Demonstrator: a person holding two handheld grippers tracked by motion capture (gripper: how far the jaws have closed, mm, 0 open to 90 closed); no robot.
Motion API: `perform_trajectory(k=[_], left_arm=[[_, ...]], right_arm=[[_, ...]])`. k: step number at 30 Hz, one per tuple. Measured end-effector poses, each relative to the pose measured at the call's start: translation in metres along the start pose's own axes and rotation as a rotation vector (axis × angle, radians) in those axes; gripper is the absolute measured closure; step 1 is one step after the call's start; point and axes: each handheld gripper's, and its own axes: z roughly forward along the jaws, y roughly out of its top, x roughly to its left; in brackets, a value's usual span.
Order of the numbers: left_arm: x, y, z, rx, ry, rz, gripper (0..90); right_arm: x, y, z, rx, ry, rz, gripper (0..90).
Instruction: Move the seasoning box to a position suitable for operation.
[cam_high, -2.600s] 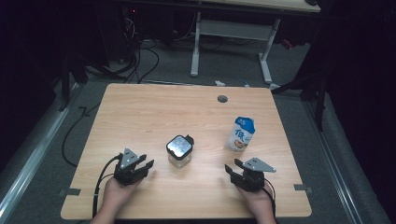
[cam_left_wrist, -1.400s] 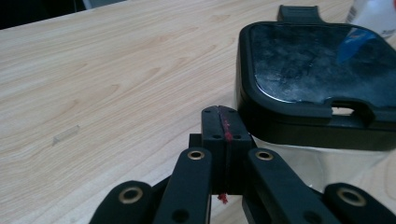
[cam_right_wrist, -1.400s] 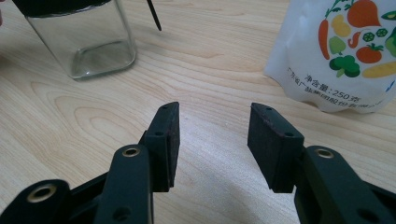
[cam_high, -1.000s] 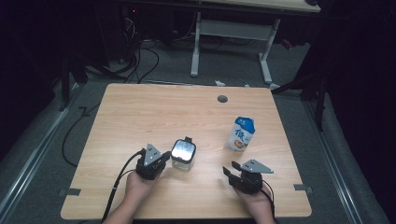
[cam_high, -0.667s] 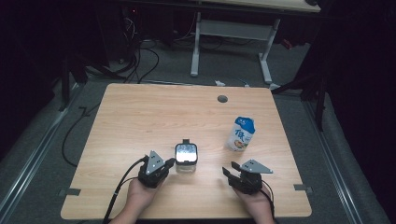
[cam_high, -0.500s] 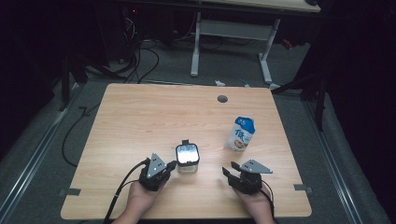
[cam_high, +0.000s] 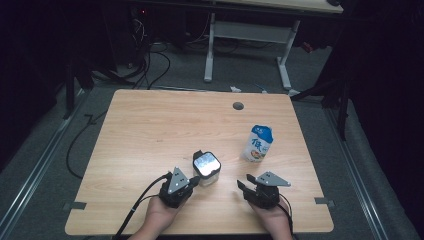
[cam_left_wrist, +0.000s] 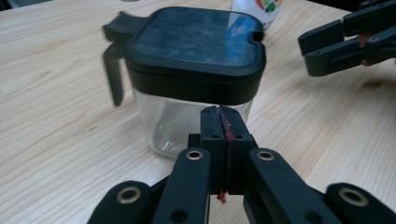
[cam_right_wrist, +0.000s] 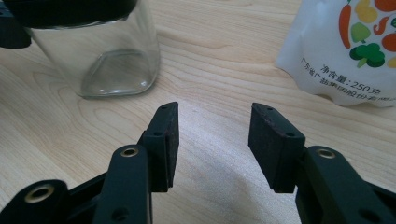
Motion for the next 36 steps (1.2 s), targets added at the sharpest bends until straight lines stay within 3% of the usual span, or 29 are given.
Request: perform_trajectory(k=[6,14,18,23,28,29,32,36], left_arm=[[-0.004,0.001,0.003,0.004,-0.011,0.020,87.2],[0.021,-0.007,-0.012,-0.003,0.059,-0.008,82.7],[0.032,-0.007,-0.015,0.007,0.081,-0.011,70.7],[0.041,-0.006,-0.014,0.011,0.092,-0.056,57.8],[0.052,0.006,-0.020,-0.025,0.100,-0.075,56.7],[0.054,0.008,-0.020,-0.029,0.094,-0.076,60.0],[0.058,0.015,-0.018,-0.013,0.102,-0.052,59.0],[0.064,0.024,-0.015,-0.016,0.079,-0.053,61.8]], right_arm=[[0.001,0.000,0.000,0.002,-0.005,-0.003,53.3],[0.000,0.000,-0.002,-0.001,-0.009,-0.002,53.4],[0.000,0.000,-0.002,-0.001,-0.008,-0.002,54.3],[0.000,0.000,-0.001,0.003,-0.005,-0.007,59.1],[0.000,-0.001,-0.002,0.001,-0.004,-0.014,61.5],[-0.001,-0.002,-0.001,0.002,-0.001,-0.003,61.4],[-0.001,-0.002,-0.002,0.005,0.000,-0.002,60.9],[-0.001,0.000,-0.003,-0.004,-0.001,-0.004,60.4]])
